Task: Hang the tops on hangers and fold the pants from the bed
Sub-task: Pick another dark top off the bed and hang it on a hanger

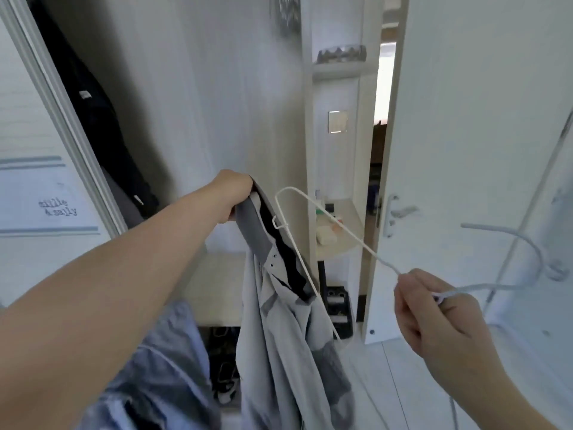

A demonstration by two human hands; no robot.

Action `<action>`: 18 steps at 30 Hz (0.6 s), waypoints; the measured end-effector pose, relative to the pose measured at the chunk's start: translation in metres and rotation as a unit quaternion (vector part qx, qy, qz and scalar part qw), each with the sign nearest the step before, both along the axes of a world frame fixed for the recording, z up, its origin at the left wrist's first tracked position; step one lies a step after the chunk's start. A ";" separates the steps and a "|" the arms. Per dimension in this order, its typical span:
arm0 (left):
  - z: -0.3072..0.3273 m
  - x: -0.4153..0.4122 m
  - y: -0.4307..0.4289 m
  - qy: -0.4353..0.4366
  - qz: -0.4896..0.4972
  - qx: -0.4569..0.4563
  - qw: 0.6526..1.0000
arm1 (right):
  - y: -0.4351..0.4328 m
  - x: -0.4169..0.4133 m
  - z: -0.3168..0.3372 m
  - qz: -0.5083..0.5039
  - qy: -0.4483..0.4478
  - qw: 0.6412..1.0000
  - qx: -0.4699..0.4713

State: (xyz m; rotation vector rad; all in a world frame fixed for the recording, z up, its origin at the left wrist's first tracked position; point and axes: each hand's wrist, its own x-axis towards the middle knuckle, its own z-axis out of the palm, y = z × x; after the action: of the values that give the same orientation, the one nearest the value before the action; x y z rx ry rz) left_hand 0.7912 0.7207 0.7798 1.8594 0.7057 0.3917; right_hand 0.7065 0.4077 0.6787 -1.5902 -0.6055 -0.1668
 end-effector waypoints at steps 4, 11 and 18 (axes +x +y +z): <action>-0.065 -0.021 -0.025 0.057 -0.036 0.007 0.998 | -0.033 -0.026 -0.053 -0.022 0.049 0.997 -0.049; -0.146 -0.072 -0.064 0.123 -0.172 0.173 0.962 | -0.054 -0.062 -0.103 -0.007 0.100 0.988 -0.116; -0.178 -0.130 -0.090 0.111 -0.204 0.179 0.956 | -0.061 -0.077 -0.136 0.044 0.088 0.976 -0.194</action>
State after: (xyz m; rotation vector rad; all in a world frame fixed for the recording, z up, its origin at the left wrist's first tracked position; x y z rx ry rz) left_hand 0.6616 0.6306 0.6019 2.3578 0.3933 0.0405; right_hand 0.6291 0.3469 0.5431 -1.9243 -0.5926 0.1687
